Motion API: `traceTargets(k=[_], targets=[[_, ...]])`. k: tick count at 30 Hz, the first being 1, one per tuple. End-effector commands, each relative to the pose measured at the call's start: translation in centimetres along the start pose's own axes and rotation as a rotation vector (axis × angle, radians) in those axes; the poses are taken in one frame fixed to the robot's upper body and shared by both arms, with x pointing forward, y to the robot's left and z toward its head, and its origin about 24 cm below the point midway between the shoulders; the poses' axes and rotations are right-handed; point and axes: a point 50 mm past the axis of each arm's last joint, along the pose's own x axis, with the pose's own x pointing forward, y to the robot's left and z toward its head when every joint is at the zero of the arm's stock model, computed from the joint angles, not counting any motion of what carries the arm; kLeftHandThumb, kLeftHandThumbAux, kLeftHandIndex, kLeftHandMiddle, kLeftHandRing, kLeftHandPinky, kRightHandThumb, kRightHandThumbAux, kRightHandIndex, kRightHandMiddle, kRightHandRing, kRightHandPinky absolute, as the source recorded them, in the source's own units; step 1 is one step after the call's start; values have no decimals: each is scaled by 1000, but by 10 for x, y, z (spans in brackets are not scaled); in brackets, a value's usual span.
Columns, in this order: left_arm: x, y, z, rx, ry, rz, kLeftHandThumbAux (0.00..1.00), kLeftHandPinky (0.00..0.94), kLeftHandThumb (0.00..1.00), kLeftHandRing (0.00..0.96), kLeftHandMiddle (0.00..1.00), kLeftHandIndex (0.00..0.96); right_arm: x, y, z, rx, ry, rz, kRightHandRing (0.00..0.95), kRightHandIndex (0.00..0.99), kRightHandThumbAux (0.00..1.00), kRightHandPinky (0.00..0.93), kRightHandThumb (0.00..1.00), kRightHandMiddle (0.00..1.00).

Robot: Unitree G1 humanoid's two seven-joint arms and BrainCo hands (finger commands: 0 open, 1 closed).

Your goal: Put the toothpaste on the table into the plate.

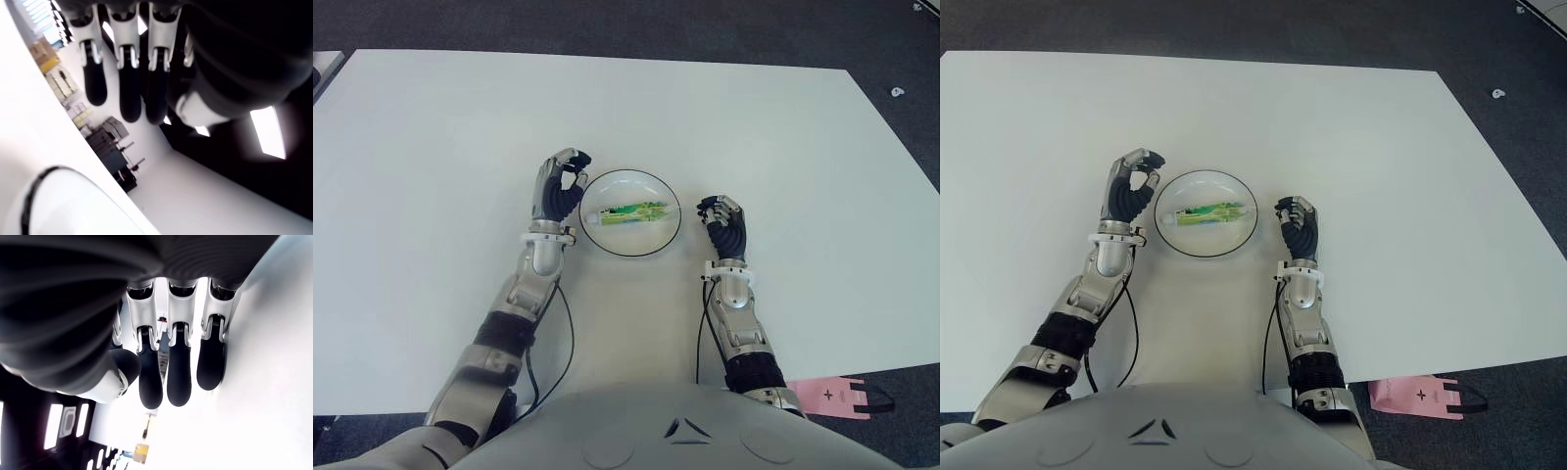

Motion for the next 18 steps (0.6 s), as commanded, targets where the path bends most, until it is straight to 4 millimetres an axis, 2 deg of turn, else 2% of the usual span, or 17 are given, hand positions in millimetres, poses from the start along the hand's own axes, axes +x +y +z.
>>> traceTargets(k=[1, 7, 18], targets=[[-6, 4, -4, -88, 64, 19, 729, 374, 688, 403, 425, 421, -31, -1, -52, -56, 281, 27, 487, 426, 728, 497, 710, 498], [-11, 6, -6, -210, 121, 82, 728, 409, 690, 418, 441, 424, -30, 0, -52, -60, 271, 40, 487, 426, 728, 484, 710, 496], [-21, 10, -15, -331, 173, 110, 724, 473, 694, 454, 484, 431, -31, 1, -52, -59, 276, 38, 493, 426, 729, 499, 710, 501]])
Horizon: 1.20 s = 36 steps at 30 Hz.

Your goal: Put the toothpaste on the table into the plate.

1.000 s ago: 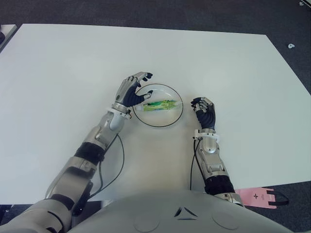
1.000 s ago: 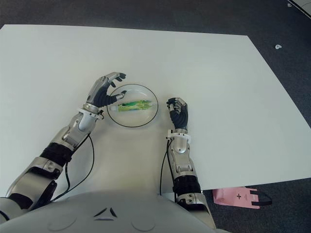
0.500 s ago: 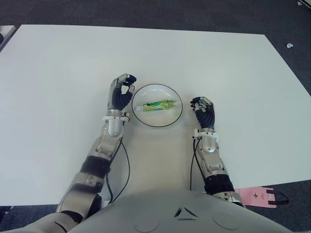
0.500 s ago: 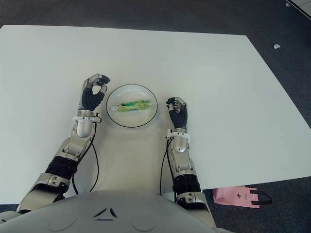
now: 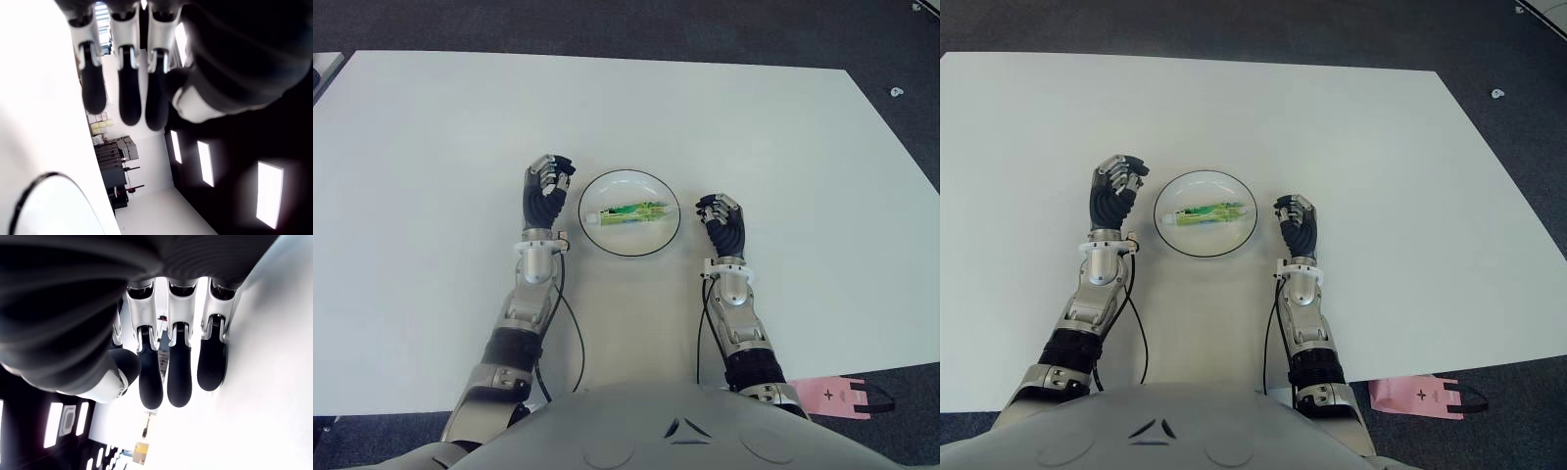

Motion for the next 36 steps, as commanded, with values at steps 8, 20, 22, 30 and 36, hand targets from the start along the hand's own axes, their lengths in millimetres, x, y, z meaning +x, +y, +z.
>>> traceTargets(k=[8, 20, 22, 30, 36], targets=[[-10, 7, -16, -173, 91, 13, 721, 463, 695, 466, 496, 433, -34, 0, -50, -50, 267, 32, 488, 426, 729, 491, 710, 498], [-20, 8, -25, -289, 151, 2, 720, 471, 699, 477, 510, 433, -34, 0, -51, -49, 271, 31, 483, 425, 729, 483, 710, 492], [-21, 8, -26, -298, 160, 1, 719, 475, 700, 478, 511, 434, -34, 0, -51, -49, 270, 34, 483, 426, 730, 485, 710, 493], [-27, 8, -43, -327, 259, -19, 717, 476, 706, 485, 514, 437, -34, 1, -51, -46, 277, 28, 491, 426, 730, 494, 710, 504], [-30, 8, -54, -353, 339, -35, 715, 487, 709, 498, 513, 438, -34, 1, -51, -36, 271, 31, 491, 426, 729, 494, 710, 501]])
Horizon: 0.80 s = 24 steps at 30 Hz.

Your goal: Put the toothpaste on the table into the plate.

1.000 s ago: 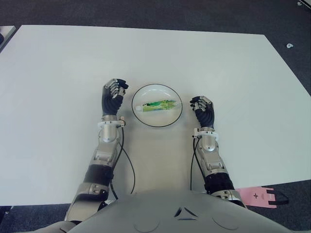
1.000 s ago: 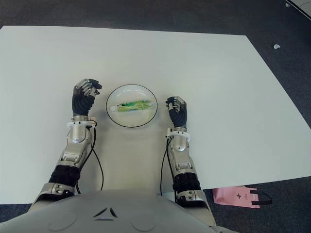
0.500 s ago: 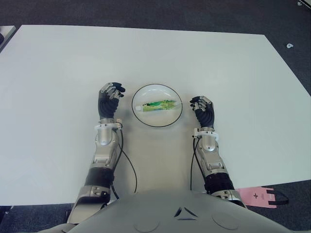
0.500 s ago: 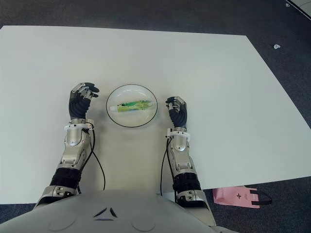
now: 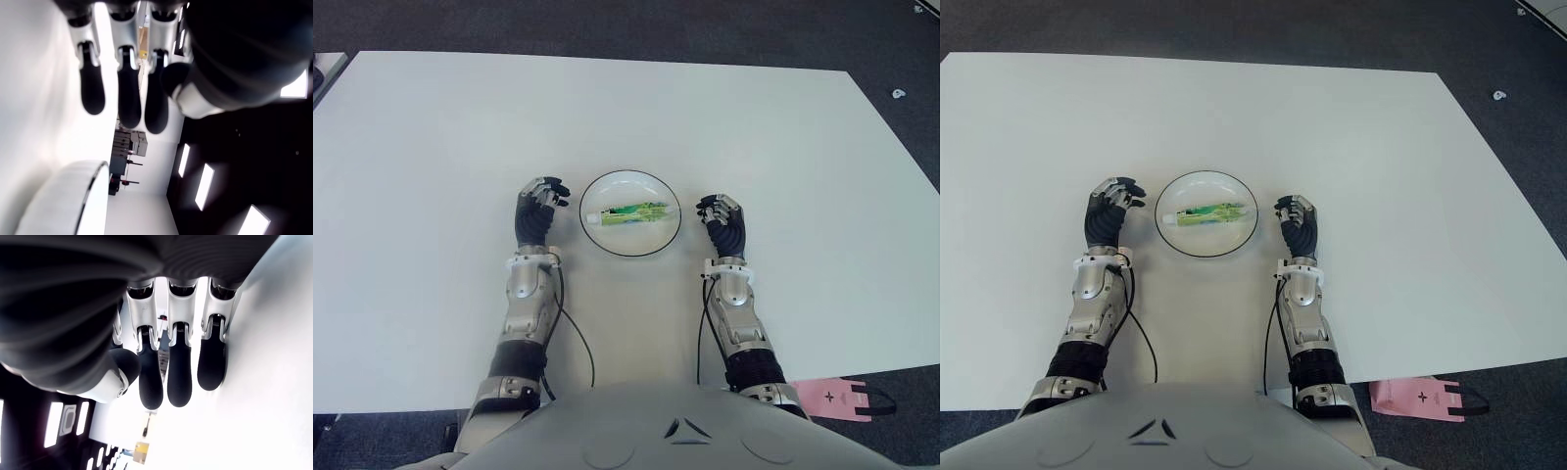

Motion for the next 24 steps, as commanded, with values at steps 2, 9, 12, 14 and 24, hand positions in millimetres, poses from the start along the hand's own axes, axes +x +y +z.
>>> traceTargets(k=[2, 9, 12, 14, 24], targets=[[-10, 9, -27, -35, 171, 15, 715, 500, 710, 505, 516, 438, -34, 1, -50, -37, 267, 34, 490, 426, 729, 494, 710, 499], [-12, 13, -36, -86, 253, 21, 715, 510, 713, 522, 527, 437, -33, 0, -50, -40, 265, 34, 491, 425, 729, 494, 710, 499], [-14, 13, -39, -108, 273, 22, 714, 507, 713, 527, 531, 437, -33, 0, -50, -42, 264, 33, 492, 425, 729, 497, 710, 500], [-15, 14, -41, -124, 287, 24, 715, 523, 714, 540, 538, 437, -33, 0, -50, -44, 264, 32, 489, 425, 729, 488, 710, 499], [-20, 14, -51, -194, 350, 43, 715, 542, 714, 572, 569, 438, -33, 1, -49, -40, 265, 30, 485, 425, 729, 484, 709, 499]])
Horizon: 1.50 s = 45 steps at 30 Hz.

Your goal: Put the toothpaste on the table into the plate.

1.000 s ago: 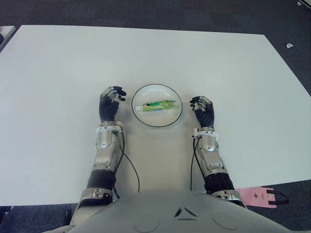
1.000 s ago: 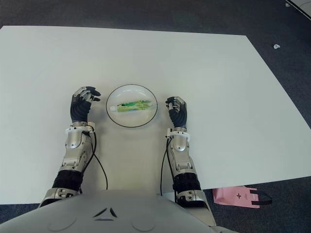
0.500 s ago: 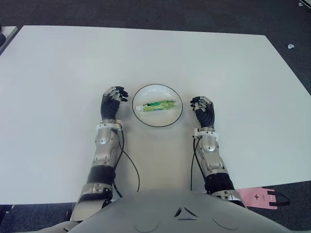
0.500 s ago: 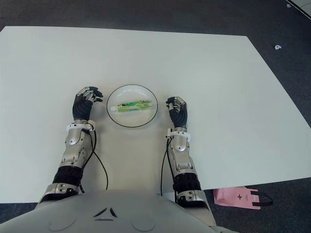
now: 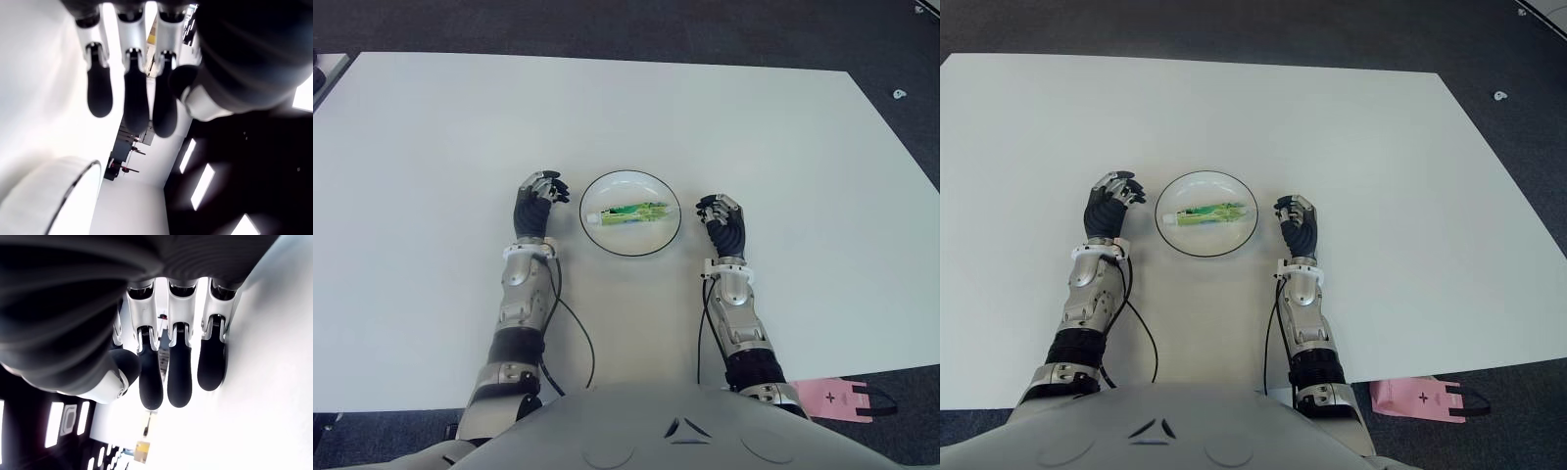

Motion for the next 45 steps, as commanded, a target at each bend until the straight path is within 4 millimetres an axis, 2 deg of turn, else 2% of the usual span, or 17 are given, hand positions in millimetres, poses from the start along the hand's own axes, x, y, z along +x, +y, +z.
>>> traceTargets(k=[1, 10, 17, 31, 45], targets=[[-25, 16, -45, -53, 250, 72, 715, 540, 714, 575, 575, 438, -32, 1, -49, -41, 263, 27, 484, 425, 729, 483, 709, 499], [-29, 17, -53, -65, 291, 73, 713, 586, 715, 596, 615, 440, -32, 1, -49, -46, 258, 33, 487, 426, 728, 491, 710, 497], [-32, 16, -58, -80, 293, 54, 713, 560, 716, 599, 629, 442, -32, 1, -48, -35, 256, 28, 488, 426, 728, 488, 711, 500], [-36, 19, -68, -186, 323, 80, 713, 575, 717, 575, 607, 440, -33, 2, -47, -35, 260, 25, 496, 426, 728, 499, 710, 501], [-38, 20, -70, -188, 316, 70, 712, 561, 718, 562, 589, 439, -35, 2, -48, -19, 254, 27, 495, 426, 727, 498, 710, 500]])
